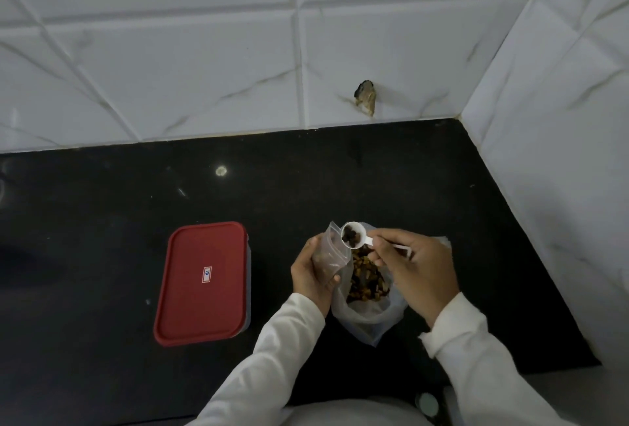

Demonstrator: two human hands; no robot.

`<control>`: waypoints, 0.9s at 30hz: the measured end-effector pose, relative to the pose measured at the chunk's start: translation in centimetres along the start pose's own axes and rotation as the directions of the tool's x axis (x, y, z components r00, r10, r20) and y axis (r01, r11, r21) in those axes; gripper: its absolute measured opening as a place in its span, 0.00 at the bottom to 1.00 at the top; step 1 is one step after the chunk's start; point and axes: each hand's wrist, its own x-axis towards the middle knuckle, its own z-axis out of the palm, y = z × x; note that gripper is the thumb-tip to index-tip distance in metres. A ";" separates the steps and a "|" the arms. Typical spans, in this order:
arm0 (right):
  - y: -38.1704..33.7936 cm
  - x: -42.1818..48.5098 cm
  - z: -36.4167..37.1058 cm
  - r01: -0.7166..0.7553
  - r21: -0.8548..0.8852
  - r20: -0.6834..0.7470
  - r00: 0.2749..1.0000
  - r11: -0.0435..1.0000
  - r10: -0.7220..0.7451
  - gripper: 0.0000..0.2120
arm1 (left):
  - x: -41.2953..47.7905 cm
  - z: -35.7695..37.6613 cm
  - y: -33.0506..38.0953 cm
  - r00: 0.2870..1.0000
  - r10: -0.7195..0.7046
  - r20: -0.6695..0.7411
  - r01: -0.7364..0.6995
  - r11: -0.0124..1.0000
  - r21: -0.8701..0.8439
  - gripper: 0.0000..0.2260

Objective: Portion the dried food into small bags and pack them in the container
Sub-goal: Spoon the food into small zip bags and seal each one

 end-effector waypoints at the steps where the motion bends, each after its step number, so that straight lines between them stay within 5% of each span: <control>1: 0.3 0.1 0.4 0.058 -0.081 -0.009 0.998 0.995 -0.059 0.10 | 0.0 0.0 0.0 1.000 0.004 0.013 -0.004 1.000 -0.003 0.14; 5: 1.4 0.2 1.8 0.224 -0.357 0.097 0.974 0.907 -0.202 0.07 | -0.5 0.0 0.2 0.999 0.000 0.035 0.000 1.000 0.000 0.13; 8: 1.1 0.2 2.3 0.360 -0.349 0.102 0.932 0.865 -0.346 0.13 | -0.7 0.0 0.3 0.999 -0.011 0.049 0.013 0.999 -0.034 0.13; 13: 3.3 0.7 3.0 0.636 -0.415 0.187 0.759 0.650 -0.623 0.05 | -0.8 0.0 0.3 0.997 -0.019 0.073 0.025 0.996 -0.081 0.15; 16: 4.3 0.7 2.8 0.652 -0.473 0.211 0.737 0.593 -0.642 0.27 | -0.8 -0.1 0.2 0.997 -0.015 0.080 0.020 0.997 -0.070 0.16; 19: 4.5 0.3 2.5 0.686 -0.534 0.145 0.650 0.493 -0.746 0.08 | -0.7 -0.1 0.1 0.996 -0.021 0.089 0.030 0.995 -0.093 0.17; 22: 5.1 0.8 3.3 0.665 -0.493 0.089 0.680 0.561 -0.728 0.15 | -0.7 -0.1 0.0 0.994 -0.036 0.104 0.049 0.991 -0.123 0.16; 25: 5.0 0.7 3.4 0.640 -0.494 0.110 0.717 0.588 -0.688 0.10 | -0.7 -0.1 -0.1 0.995 -0.033 0.098 0.046 0.989 -0.140 0.15; 27: 3.4 -0.2 2.4 0.561 -0.410 0.032 0.797 0.720 -0.603 0.11 | -0.8 -0.1 0.0 0.996 -0.027 0.090 0.039 0.990 -0.132 0.15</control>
